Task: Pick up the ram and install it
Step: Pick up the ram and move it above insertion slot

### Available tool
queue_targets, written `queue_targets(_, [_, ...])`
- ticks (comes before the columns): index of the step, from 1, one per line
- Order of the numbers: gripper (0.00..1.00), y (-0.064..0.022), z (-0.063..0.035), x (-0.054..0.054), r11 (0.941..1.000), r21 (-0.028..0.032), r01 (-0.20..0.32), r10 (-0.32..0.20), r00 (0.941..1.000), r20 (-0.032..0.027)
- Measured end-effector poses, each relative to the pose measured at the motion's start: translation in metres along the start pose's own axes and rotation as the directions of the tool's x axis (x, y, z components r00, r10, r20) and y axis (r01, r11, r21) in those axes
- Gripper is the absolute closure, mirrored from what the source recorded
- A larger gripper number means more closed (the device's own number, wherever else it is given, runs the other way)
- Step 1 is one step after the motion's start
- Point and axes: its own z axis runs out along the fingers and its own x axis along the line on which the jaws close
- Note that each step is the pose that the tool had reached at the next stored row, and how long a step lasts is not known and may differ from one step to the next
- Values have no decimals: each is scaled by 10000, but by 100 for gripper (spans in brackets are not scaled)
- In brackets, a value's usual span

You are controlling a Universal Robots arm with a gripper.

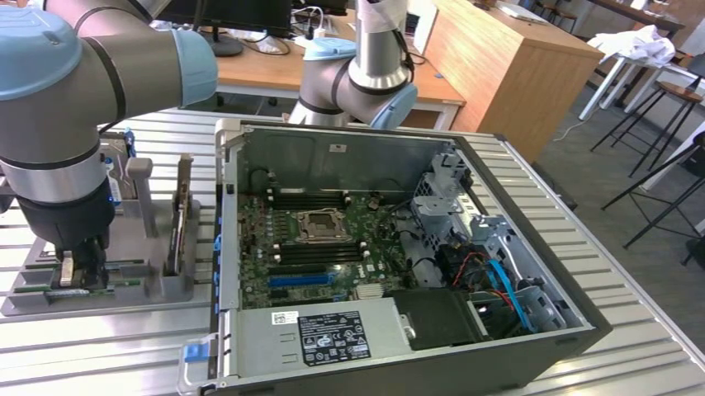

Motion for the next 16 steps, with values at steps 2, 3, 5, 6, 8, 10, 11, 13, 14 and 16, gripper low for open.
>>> queue_targets(2, [89,0,-4,0,10000,1,0,0,10000,1])
queue_targets(3, [89,1,-13,0,10000,-2,0,0,10000,-1])
queue_targets(5, [89,1,-39,-1,10000,1,0,0,10000,1])
queue_targets(6, [89,1,-58,-1,10000,0,-1,1,10000,0])
queue_targets(8, [89,2,-104,-1,10000,0,0,0,10000,0])
queue_targets(10, [89,3,-155,-2,10000,0,0,0,10000,0])
queue_targets(11, [89,4,-182,-2,10000,0,0,0,10000,0])
queue_targets(13, [89,6,-239,-3,10000,0,0,0,10000,0])
queue_targets(14, [89,7,-272,-4,10000,0,0,0,10000,0])
queue_targets(16, [89,8,-341,-5,10000,0,0,0,10000,0])
